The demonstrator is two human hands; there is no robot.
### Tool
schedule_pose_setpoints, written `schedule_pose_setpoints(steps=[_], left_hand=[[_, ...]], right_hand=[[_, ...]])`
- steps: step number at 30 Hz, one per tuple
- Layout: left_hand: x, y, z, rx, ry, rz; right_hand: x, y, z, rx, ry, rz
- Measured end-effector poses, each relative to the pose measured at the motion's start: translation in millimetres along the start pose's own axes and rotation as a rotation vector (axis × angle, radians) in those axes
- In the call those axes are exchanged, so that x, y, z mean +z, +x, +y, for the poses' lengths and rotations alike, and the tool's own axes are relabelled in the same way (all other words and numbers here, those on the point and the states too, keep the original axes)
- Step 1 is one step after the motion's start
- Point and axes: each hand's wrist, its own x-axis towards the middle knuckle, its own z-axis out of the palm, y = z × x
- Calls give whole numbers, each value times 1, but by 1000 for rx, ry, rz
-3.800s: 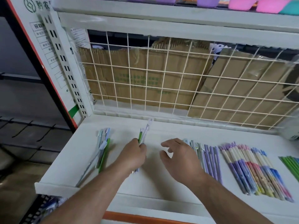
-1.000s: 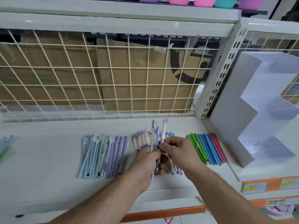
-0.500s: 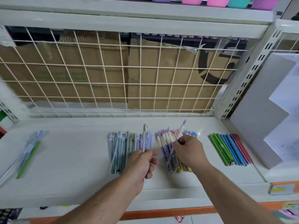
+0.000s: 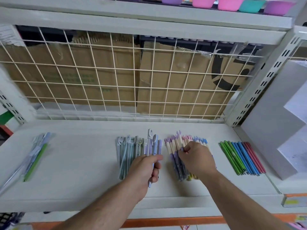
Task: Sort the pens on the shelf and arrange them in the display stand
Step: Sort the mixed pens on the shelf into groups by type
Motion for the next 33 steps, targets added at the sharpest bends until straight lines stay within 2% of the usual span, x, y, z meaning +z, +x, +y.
schedule_pose_setpoints(steps=[5,9,15,17,27,33], left_hand=[[1,-3,1,-16,-10,-2],[3,-6,3,0,-54,-29],[2,-9,2,37,-89,-163],[1,-11,2,43,-110,-179],[-19,-19,5,99,-102,-154],[-41,-24,11,228,51,8]], right_hand=[[-2,-3,-1,13,13,-11],[-2,-13,-8,-54,215,0],[1,-43,-35,-111,634,-365],[6,-47,-40,-109,711,-428],[19,-56,-60,-68,774,-468],[37,-45,-68,-47,739,-362]])
